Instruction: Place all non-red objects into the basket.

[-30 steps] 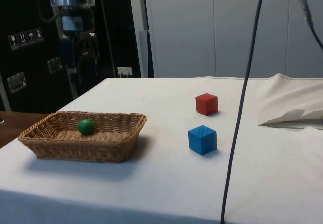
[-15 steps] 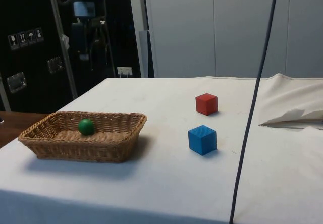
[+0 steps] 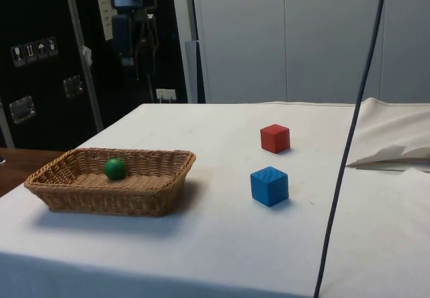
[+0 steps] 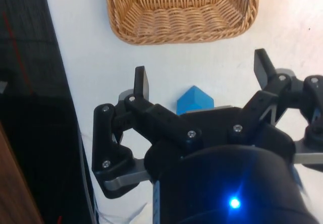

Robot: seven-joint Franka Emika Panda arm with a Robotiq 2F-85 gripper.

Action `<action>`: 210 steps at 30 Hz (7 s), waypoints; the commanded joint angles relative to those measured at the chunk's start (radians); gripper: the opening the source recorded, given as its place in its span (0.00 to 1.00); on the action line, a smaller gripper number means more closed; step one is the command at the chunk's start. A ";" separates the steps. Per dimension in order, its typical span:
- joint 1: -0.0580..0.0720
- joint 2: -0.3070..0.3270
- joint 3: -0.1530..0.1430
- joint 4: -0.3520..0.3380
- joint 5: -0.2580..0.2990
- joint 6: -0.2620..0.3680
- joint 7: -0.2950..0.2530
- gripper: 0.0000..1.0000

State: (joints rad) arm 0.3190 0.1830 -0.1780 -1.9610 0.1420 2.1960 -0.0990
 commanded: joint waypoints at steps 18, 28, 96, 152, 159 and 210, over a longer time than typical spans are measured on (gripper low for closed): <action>-0.016 -0.076 -0.022 -0.101 0.007 0.010 -0.056 1.00; -0.019 -0.163 -0.025 -0.190 -0.017 0.013 -0.052 1.00; -0.020 -0.481 0.032 -0.575 -0.184 0.041 0.244 1.00; -0.014 -0.405 0.137 -0.840 -0.065 0.423 0.512 1.00; -0.014 -0.340 0.139 -0.846 -0.029 0.486 0.527 1.00; -0.029 -0.043 0.143 -0.774 -0.031 0.681 0.750 1.00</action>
State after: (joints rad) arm 0.2920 0.1440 -0.0390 -2.7300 0.1000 2.8680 0.6530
